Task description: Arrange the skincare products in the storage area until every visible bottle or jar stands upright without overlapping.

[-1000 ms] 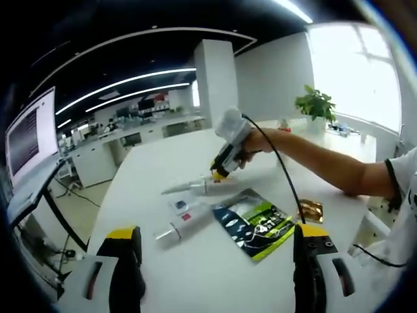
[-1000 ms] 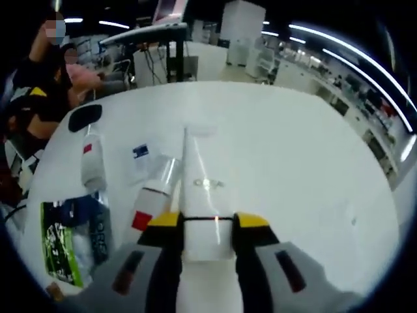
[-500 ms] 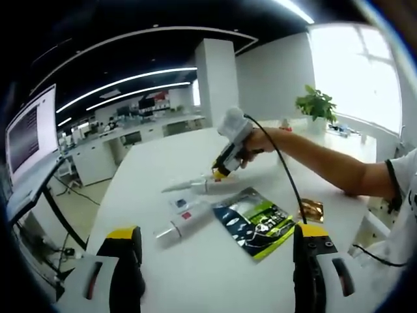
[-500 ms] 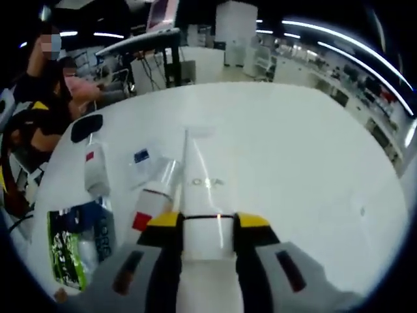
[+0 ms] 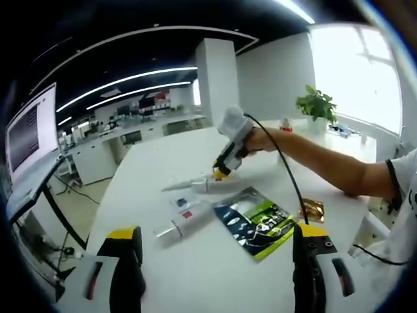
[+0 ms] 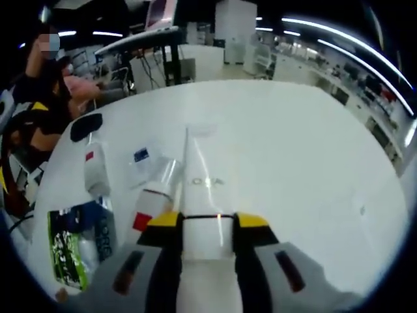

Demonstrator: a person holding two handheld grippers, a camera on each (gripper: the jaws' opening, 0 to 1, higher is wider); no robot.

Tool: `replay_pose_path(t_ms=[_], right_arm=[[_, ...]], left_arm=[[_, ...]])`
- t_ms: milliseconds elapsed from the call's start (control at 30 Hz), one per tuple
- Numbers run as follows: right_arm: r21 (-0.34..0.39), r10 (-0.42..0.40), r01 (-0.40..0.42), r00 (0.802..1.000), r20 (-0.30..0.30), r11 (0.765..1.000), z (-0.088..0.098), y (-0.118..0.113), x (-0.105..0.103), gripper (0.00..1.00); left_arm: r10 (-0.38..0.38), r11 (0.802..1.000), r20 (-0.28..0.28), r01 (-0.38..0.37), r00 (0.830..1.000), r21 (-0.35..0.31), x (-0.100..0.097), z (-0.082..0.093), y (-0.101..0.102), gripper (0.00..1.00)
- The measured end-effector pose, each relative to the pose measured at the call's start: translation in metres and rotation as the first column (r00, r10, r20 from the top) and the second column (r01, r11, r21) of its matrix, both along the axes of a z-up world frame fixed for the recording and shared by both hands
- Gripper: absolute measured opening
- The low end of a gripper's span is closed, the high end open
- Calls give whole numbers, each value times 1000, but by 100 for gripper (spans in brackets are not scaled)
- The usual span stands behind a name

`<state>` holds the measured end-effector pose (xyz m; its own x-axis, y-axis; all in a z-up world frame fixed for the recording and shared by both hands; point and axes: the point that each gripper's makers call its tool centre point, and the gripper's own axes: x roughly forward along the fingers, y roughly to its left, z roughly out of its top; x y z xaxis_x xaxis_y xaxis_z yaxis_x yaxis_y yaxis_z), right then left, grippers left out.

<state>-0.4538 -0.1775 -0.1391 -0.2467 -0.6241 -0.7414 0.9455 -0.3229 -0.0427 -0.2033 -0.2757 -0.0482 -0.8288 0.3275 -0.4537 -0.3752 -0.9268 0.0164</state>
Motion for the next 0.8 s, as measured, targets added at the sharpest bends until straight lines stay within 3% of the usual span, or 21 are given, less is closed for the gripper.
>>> replay_pose_path(t_ms=[400,533,800], right_arm=[[3,-2,2,999,-33,1000,0,2,8,29],[11,11,-10,997,-78,1000,5,1,9,29],[97,73,-53,972,-225,994,13,-2,3,29]], left_arm=[[-3,1000,-11,3,1000,-2,0,3,-1,98],[-5,1000,-12,5,1000,1,0,2,-2,99],[-1,1000,-14,1,1000,4,0,2,-4,98]])
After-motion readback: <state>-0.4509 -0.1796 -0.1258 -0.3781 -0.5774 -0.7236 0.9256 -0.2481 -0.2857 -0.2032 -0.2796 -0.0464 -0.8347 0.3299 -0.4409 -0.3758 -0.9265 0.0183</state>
